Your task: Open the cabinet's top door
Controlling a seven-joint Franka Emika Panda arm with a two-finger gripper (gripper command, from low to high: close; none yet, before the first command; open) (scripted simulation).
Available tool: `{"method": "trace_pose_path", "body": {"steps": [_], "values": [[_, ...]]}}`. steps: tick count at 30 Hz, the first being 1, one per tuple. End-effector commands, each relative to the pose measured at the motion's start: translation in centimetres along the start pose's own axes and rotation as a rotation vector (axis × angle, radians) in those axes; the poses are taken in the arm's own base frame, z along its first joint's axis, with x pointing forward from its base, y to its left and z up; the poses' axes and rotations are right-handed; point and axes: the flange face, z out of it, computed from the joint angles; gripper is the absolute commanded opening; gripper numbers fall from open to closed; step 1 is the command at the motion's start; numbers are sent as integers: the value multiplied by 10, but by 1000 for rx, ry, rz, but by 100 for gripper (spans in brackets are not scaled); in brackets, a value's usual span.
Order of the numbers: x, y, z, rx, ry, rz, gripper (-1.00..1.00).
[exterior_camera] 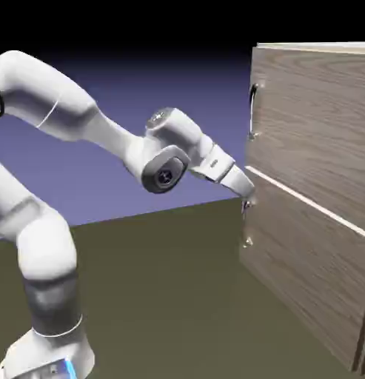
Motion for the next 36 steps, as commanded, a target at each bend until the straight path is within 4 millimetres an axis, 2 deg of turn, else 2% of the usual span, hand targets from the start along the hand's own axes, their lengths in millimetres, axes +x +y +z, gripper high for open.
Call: {"method": "trace_pose_path", "body": {"steps": [1,9,18,27,36], "values": [[5,-2,-4,9,13,6,0],[41,-20,-38,84,119,47,0],[61,-41,-73,172,230,73,0],[63,-64,-97,258,331,82,0],[49,-91,-104,337,416,77,0]]}}
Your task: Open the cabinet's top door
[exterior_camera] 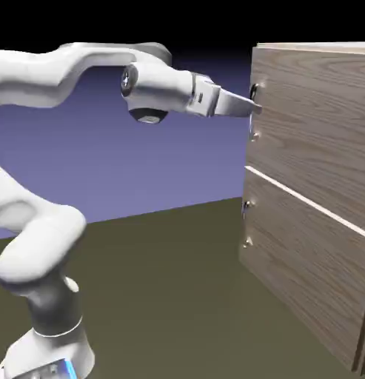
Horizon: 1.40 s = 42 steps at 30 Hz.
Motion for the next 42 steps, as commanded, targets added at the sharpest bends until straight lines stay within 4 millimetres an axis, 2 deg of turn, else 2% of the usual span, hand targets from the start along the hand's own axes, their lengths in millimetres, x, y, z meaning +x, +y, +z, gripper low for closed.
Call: {"method": "trace_pose_path", "body": {"steps": [1,13,28,29,34,35,36,37,42], "values": [[-3,-3,0,9,8,-1,0],[-53,-32,17,97,83,-13,0],[-151,-49,68,154,126,-20,0],[-151,-49,68,154,126,-20,0],[-144,-57,117,154,126,-21,0],[-144,-57,117,154,126,-21,0],[-144,-57,117,154,126,-21,-100],[-144,-57,117,154,126,-21,-100],[-140,-45,87,202,76,-28,-100]]}}
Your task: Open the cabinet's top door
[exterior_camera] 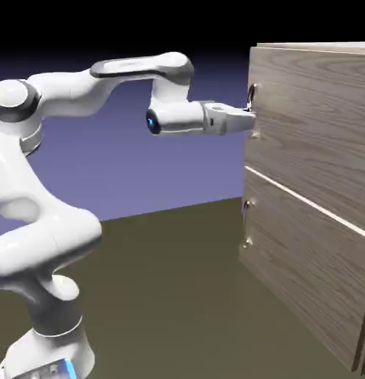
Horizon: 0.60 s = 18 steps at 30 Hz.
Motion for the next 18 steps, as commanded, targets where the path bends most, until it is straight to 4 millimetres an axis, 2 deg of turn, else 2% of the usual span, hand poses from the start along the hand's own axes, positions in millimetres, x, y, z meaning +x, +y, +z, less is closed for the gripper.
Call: {"method": "trace_pose_path", "body": {"steps": [1,13,18], "values": [[1,1,-6,8,-9,0,-100],[17,17,-60,94,-94,0,-100],[27,28,-90,143,-144,1,-100]]}}
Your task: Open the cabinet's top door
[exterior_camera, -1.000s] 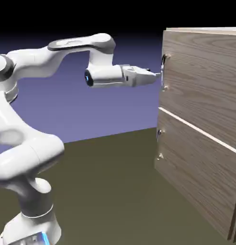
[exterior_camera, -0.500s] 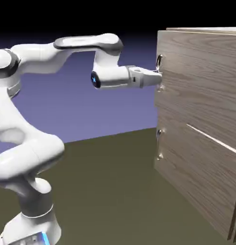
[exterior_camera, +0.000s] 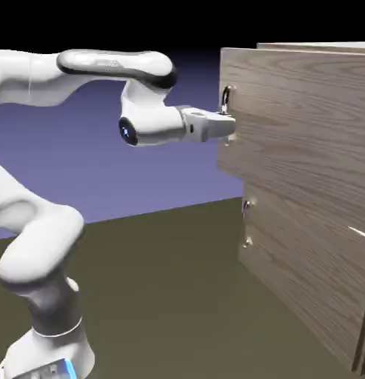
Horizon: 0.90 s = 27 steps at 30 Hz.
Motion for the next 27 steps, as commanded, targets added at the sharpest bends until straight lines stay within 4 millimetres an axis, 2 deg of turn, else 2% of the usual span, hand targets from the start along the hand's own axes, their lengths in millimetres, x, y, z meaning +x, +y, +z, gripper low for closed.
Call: {"method": "trace_pose_path", "body": {"steps": [1,14,27], "values": [[2,2,-7,10,-11,1,-100],[32,32,-100,162,-162,1,-100],[60,60,-156,262,-262,1,-100]]}}
